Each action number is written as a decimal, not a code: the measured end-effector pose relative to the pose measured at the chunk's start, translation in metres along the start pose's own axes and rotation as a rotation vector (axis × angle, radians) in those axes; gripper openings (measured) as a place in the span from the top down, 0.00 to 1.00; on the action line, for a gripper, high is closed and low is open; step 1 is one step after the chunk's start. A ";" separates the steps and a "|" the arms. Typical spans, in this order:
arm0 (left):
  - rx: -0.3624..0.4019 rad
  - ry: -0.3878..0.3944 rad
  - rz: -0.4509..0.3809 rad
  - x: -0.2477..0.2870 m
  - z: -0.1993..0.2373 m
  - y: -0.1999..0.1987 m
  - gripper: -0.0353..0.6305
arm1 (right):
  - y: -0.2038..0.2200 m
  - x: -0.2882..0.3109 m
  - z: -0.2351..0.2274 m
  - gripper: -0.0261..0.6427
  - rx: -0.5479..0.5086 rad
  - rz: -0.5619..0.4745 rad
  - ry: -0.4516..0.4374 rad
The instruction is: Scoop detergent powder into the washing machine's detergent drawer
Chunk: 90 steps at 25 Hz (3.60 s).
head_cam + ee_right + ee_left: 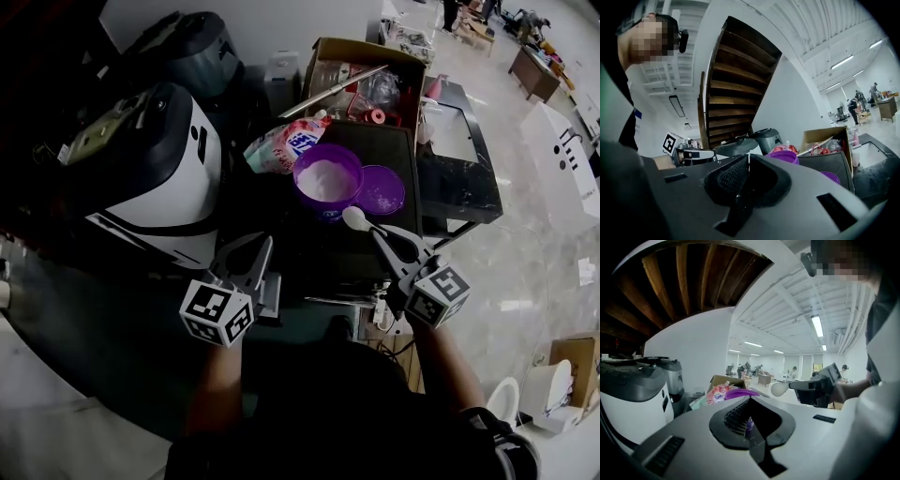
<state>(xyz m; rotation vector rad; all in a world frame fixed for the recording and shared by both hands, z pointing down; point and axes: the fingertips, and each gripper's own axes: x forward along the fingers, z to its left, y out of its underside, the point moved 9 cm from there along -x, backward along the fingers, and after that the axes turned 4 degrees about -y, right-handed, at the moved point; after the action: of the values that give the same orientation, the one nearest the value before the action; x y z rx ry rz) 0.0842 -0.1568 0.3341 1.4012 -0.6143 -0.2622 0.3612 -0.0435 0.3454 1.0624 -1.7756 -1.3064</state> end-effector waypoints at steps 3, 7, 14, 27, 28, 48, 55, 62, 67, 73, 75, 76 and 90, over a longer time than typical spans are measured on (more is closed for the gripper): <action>0.001 -0.029 0.022 0.019 0.000 -0.004 0.94 | -0.004 0.010 -0.028 0.93 0.003 0.016 -0.025; 0.002 -0.076 0.030 0.031 0.001 -0.010 0.94 | -0.006 0.025 -0.054 0.93 -0.009 0.040 -0.073; -0.003 -0.100 0.035 0.037 0.013 -0.012 0.94 | -0.017 0.065 -0.071 0.93 -0.085 0.116 -0.097; -0.034 -0.085 0.018 0.025 0.050 -0.002 0.94 | -0.033 0.155 -0.076 0.93 -0.297 0.386 -0.125; -0.034 -0.083 0.015 0.025 0.052 -0.002 0.94 | -0.033 0.159 -0.076 0.93 -0.308 0.406 -0.127; -0.078 -0.081 0.031 0.020 0.066 0.016 0.94 | 0.000 0.221 -0.068 0.93 -0.593 0.762 -0.192; -0.090 -0.089 0.039 0.017 0.065 0.022 0.94 | 0.009 0.230 -0.069 0.93 -0.628 0.827 -0.203; -0.107 -0.103 0.046 0.015 0.064 0.028 0.94 | 0.010 0.235 -0.071 0.93 -0.588 0.853 -0.236; -0.117 -0.108 0.051 0.015 0.062 0.032 0.94 | 0.010 0.234 -0.073 0.93 -0.548 0.865 -0.268; -0.120 -0.112 0.055 0.015 0.059 0.035 0.94 | 0.009 0.232 -0.073 0.93 -0.496 0.863 -0.294; -0.120 -0.113 0.057 0.015 0.058 0.034 0.94 | 0.008 0.231 -0.074 0.93 -0.475 0.858 -0.305; -0.120 -0.113 0.057 0.015 0.057 0.034 0.94 | 0.008 0.231 -0.075 0.93 -0.466 0.857 -0.312; -0.130 -0.123 0.061 0.013 0.047 0.036 0.94 | -0.004 0.225 -0.077 0.93 -0.282 0.864 -0.387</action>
<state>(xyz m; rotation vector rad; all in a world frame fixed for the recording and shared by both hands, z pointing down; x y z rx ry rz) 0.0626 -0.1966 0.3743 1.2459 -0.7273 -0.3353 0.3316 -0.2774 0.3736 -0.1560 -1.9036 -1.1666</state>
